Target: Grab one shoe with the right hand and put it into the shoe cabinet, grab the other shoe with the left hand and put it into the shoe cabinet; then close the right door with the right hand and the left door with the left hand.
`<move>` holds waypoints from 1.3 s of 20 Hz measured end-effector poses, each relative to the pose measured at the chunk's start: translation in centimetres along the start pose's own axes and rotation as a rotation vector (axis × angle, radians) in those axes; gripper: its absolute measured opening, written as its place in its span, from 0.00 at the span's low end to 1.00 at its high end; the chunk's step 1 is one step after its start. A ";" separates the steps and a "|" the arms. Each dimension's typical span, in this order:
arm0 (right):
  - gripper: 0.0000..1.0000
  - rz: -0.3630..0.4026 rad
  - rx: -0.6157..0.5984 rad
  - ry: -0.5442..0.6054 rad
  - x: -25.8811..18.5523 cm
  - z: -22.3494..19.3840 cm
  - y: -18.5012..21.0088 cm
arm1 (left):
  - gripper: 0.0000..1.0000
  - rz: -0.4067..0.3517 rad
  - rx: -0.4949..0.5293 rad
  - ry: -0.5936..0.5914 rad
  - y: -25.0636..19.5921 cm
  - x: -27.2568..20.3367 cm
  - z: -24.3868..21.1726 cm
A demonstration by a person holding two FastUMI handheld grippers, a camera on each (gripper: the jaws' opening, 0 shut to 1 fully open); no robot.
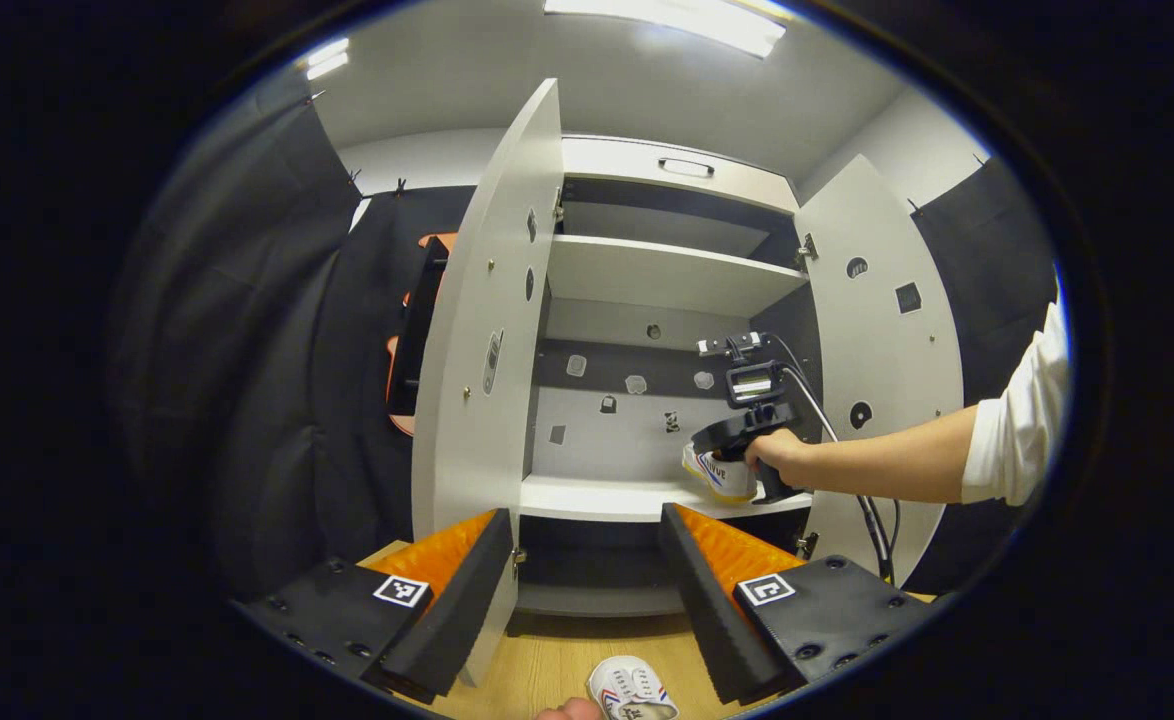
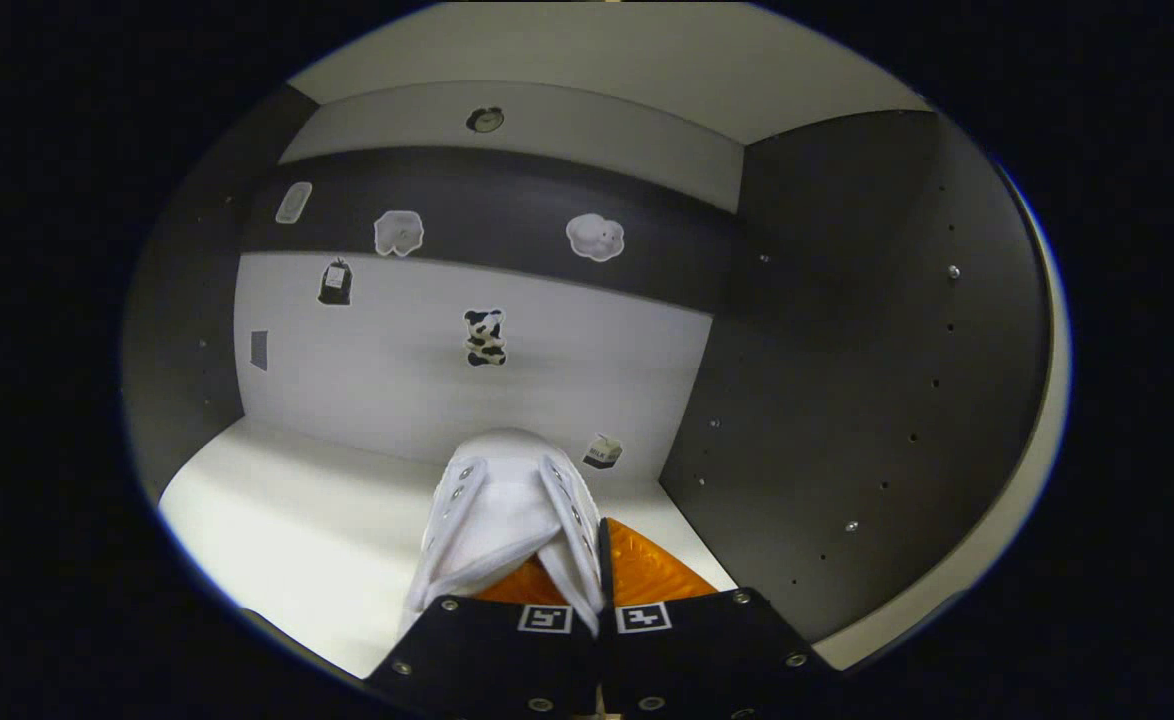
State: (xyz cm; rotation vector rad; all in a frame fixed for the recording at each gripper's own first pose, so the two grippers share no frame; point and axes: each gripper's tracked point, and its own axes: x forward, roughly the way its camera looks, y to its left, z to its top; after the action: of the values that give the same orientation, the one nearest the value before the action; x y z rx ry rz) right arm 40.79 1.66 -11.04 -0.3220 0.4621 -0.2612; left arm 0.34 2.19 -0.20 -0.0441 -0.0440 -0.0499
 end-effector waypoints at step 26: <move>0.83 0.244 0.070 -0.087 -11.9 2.6 -1.7 | 0.96 -0.061 -0.009 0.016 -2.4 -0.4 -0.2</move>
State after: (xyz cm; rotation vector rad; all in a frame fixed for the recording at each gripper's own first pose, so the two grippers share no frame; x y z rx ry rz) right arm 31.39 4.49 -3.57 -0.2049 0.4013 -0.0250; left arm -0.16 -0.23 -0.27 -0.0513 -0.0288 -0.1115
